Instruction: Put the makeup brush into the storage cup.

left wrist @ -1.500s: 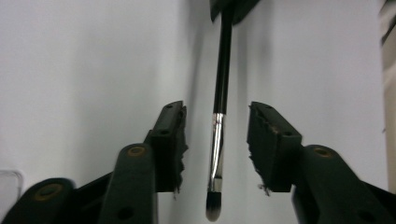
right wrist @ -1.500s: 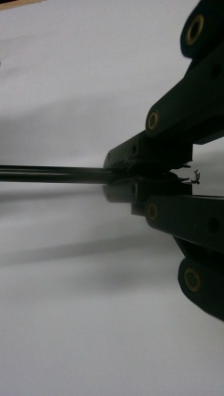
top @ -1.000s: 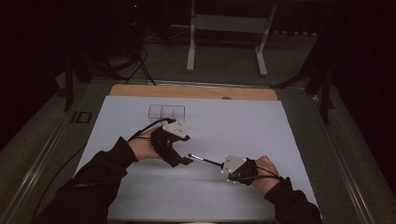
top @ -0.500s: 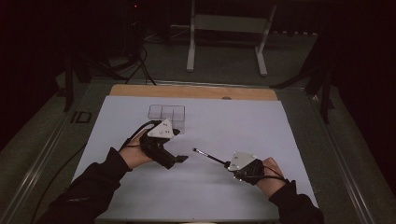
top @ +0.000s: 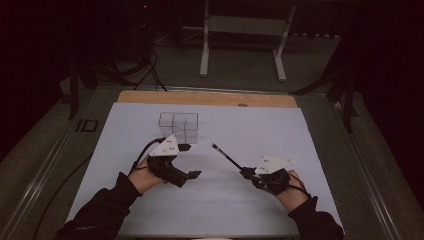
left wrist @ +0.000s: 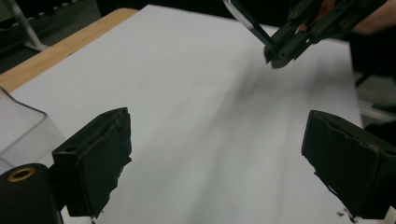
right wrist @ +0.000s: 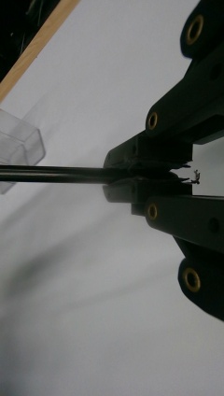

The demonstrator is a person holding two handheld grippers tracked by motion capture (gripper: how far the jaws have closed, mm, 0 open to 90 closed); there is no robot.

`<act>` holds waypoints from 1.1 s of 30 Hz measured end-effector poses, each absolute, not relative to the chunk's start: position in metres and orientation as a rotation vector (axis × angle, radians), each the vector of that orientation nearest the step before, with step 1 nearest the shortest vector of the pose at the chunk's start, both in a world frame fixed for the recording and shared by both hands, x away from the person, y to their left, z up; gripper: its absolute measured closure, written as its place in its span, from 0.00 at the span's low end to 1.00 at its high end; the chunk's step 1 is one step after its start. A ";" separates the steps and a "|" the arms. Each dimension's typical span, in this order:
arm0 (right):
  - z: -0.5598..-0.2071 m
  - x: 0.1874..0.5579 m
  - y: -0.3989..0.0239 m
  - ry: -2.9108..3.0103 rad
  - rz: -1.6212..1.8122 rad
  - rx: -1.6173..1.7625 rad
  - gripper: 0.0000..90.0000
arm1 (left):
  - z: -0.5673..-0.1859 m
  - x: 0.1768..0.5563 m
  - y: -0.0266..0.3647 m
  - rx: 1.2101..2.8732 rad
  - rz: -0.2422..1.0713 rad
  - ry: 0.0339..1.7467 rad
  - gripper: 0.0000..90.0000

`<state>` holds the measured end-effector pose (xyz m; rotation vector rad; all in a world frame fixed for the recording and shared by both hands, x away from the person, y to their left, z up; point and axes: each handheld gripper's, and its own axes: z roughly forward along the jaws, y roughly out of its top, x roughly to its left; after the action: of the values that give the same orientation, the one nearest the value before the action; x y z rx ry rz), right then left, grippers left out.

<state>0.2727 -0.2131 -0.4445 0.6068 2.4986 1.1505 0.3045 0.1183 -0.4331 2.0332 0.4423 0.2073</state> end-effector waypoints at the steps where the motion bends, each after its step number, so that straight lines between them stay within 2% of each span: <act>1: -0.445 0.274 -0.215 2.487 1.196 0.639 0.93 | -0.435 0.303 0.118 2.013 0.201 0.460 0.11; 8: -0.449 0.277 -0.219 2.468 1.299 0.735 0.93 | -0.438 0.300 0.111 2.030 0.192 0.495 0.11; 15: -0.456 0.281 -0.224 2.398 1.416 0.889 0.93 | -0.435 0.303 0.102 1.974 0.223 0.596 0.10; 23: -0.465 0.286 -0.232 2.358 1.523 0.991 0.93 | -0.430 0.304 0.088 1.940 0.214 0.581 0.10; 33: -0.473 0.287 -0.236 2.323 1.487 1.015 0.93 | -0.423 0.308 0.074 1.905 0.204 0.572 0.10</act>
<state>0.2870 -0.2358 -0.4735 1.0151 2.3231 1.4870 0.3076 0.0743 -0.4226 1.9054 0.5717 0.2037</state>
